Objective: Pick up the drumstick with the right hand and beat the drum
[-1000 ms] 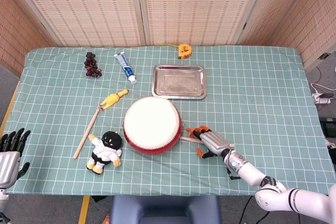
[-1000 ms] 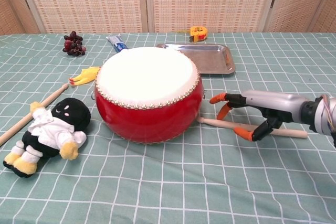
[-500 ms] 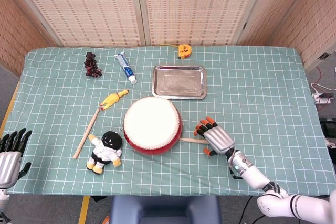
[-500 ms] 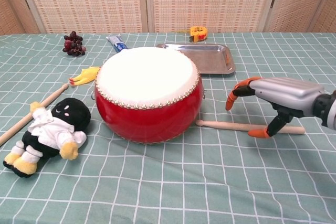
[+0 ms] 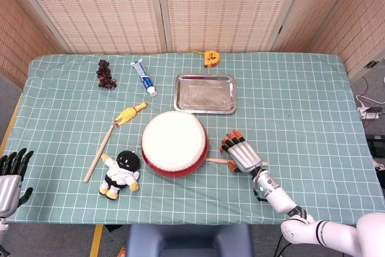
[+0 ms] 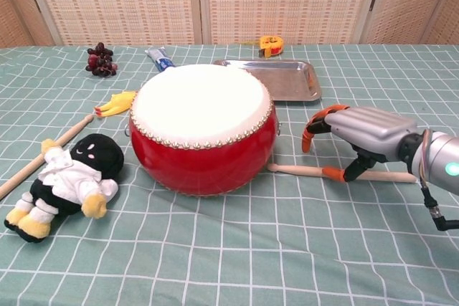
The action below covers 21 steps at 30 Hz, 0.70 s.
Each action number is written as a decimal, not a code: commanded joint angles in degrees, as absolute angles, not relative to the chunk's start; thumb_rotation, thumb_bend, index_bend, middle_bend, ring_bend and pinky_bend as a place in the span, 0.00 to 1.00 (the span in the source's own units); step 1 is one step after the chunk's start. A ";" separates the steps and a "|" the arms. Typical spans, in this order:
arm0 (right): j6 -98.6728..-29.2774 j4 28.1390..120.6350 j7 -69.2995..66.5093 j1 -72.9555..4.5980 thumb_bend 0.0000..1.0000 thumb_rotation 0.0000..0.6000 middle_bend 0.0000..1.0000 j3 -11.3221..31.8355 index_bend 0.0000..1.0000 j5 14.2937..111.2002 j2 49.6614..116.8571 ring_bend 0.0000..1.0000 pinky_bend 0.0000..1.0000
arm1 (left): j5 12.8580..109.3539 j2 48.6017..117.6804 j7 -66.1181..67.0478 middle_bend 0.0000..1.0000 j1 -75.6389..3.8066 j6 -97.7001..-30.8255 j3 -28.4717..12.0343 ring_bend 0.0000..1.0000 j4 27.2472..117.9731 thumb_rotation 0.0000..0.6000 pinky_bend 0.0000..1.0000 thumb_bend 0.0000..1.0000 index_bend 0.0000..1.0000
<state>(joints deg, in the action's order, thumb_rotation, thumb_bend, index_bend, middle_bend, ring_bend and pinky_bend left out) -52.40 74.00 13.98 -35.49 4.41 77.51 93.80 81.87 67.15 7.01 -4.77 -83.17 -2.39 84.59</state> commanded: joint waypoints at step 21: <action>-53.19 71.93 14.38 -35.09 0.46 1.00 0.19 3.05 0.42 77.69 96.11 0.01 0.02 | 81.84 67.55 5.73 0.00 -4.71 -82.80 -2.34 0.02 83.30 1.00 0.02 0.24 0.01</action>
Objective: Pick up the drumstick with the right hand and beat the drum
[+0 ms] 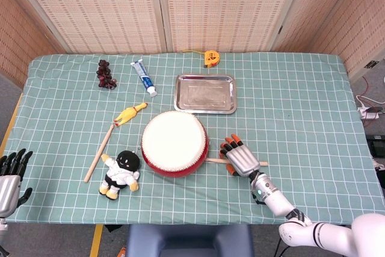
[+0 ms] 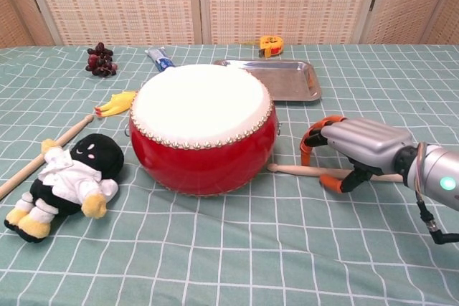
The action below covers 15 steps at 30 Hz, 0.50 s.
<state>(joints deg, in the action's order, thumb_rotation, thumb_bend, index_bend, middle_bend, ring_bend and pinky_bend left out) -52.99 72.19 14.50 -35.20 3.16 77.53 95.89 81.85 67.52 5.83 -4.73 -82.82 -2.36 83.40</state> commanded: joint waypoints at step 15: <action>-56.02 71.46 13.77 -34.10 0.46 1.00 0.19 2.85 0.53 79.17 96.90 0.01 0.02 | 81.74 68.02 4.43 0.00 -4.39 -82.82 -2.26 0.02 82.09 1.00 0.02 0.23 0.01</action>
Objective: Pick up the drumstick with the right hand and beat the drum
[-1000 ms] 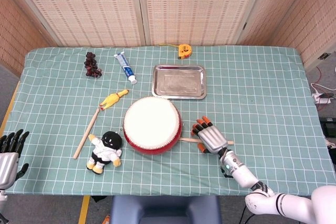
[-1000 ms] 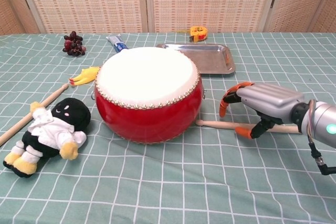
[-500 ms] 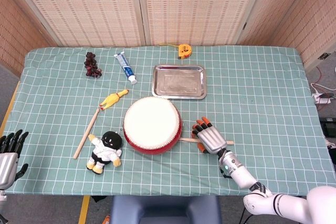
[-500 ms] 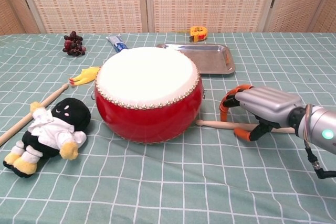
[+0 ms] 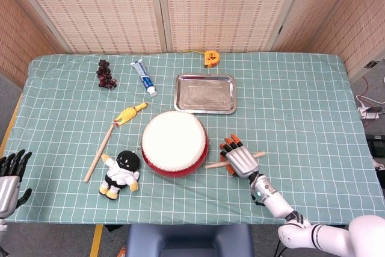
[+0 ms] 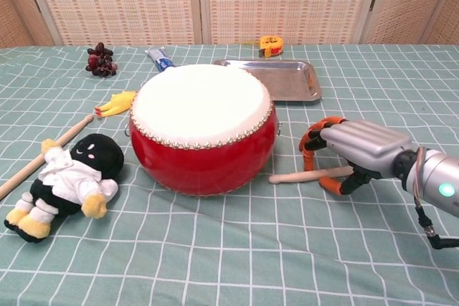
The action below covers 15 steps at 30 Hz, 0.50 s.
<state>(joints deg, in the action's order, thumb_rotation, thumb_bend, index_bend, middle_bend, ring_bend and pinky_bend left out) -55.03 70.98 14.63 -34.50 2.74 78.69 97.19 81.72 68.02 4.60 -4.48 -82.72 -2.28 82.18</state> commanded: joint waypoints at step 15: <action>-66.05 76.09 -35.59 -29.14 0.46 1.00 0.20 8.73 0.60 83.02 86.21 0.07 0.05 | 82.80 67.68 5.27 0.00 -3.98 -84.01 -2.05 0.02 83.39 1.00 0.02 0.23 0.01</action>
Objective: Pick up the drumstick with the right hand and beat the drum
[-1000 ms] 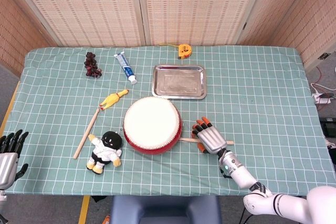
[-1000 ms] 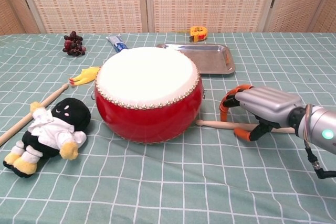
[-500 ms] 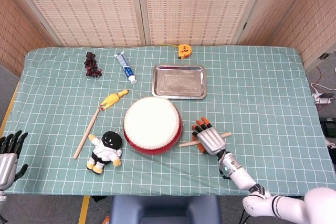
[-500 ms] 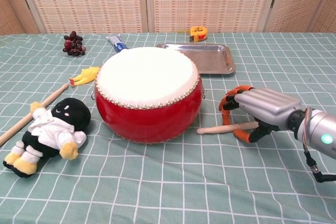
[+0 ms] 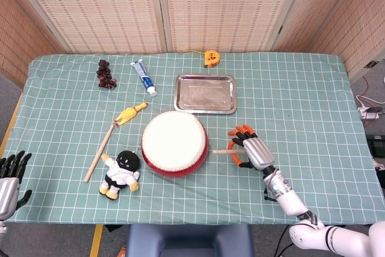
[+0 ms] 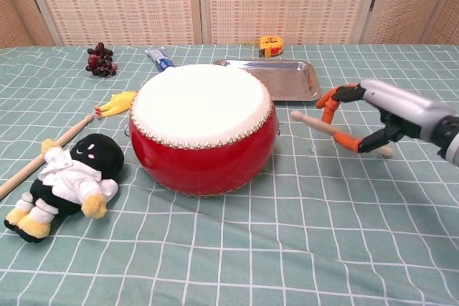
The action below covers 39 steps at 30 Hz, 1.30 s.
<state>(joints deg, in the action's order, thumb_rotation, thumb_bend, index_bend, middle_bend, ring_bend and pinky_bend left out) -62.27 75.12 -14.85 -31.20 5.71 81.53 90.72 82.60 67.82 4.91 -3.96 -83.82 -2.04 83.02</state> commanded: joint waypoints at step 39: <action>-62.21 33.17 -137.71 -36.75 0.26 1.00 0.27 -2.86 0.48 95.83 96.66 0.26 0.24 | 83.07 66.59 7.01 0.00 -3.53 -84.26 -1.64 0.02 85.44 1.00 0.02 0.24 0.01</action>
<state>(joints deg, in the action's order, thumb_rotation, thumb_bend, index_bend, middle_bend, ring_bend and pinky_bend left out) -61.34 34.94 -135.53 -36.49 -1.96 95.39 95.47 83.07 66.59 7.00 -3.53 -84.25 -1.64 85.45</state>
